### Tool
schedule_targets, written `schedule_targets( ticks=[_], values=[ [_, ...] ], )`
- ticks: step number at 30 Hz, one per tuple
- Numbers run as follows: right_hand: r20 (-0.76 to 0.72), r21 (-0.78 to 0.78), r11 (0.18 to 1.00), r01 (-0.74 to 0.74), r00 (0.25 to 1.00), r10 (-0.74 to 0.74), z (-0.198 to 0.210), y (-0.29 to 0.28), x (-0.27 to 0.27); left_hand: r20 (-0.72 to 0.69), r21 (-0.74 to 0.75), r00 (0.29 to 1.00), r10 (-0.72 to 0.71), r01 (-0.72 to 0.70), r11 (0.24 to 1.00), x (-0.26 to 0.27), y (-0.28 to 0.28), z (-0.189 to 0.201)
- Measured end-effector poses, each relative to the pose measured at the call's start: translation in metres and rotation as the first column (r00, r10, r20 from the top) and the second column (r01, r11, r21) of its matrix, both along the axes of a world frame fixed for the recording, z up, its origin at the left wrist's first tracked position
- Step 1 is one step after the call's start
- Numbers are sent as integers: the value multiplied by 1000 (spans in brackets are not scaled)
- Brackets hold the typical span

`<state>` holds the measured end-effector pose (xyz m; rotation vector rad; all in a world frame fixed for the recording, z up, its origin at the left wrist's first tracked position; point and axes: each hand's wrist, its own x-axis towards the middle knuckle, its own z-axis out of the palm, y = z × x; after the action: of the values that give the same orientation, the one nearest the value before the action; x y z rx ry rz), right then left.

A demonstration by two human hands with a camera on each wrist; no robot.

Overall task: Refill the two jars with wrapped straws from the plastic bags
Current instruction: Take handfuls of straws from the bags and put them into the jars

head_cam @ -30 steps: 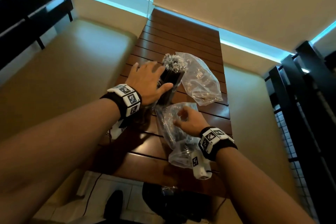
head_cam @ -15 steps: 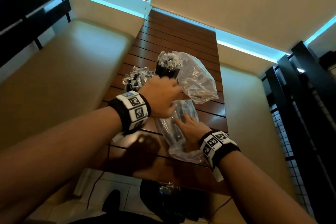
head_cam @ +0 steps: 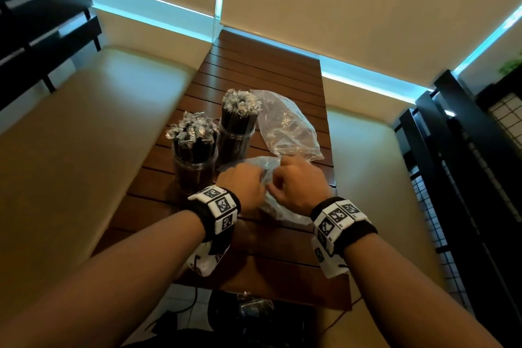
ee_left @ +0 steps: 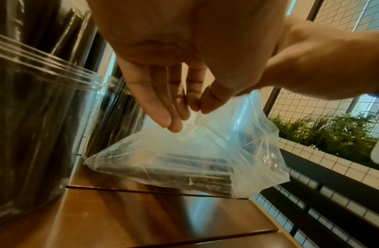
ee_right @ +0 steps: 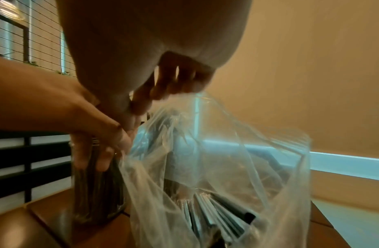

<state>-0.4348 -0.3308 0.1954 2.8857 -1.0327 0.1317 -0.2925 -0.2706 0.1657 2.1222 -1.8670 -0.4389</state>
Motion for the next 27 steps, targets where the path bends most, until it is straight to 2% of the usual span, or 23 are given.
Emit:
schedule_targets(
  ticks=[2,4,6,8,12,14,18,22,25,27],
  values=[
    [-180,95,991,92,981,-74,-3,-1,2,7,26,1000,-10,10,1000,-6,-2,-1],
    [-273,109,987,121,958,-88,-8,-5,4,-37,33,999,17,-16,999,-10,-2,-2],
    [-281,135,982,135,955,-93,-17,-11,5,-93,21,995,43,-41,999,-10,-2,-1],
    [-242,196,957,214,956,-164,-33,-21,7,-123,8,991,53,-52,999,-10,1,3],
    [-241,344,851,397,913,-329,-61,-27,18,-215,-2,968,129,-132,991,-9,9,7],
    [-258,404,817,412,908,-330,-79,-27,25,-236,-10,956,172,-180,984,-9,15,6],
    [-331,383,833,399,901,-279,-109,-24,42,-282,-40,937,205,-225,974,-6,26,3],
    [-338,476,780,406,903,-264,-115,-15,59,-248,-79,941,228,-255,964,-1,37,4],
    [-291,461,797,391,915,-280,-122,-12,63,-196,-61,952,234,-250,966,6,40,6],
    [-330,432,802,413,900,-285,-122,-8,61,-156,-36,965,212,-220,975,13,41,6]
  ],
)
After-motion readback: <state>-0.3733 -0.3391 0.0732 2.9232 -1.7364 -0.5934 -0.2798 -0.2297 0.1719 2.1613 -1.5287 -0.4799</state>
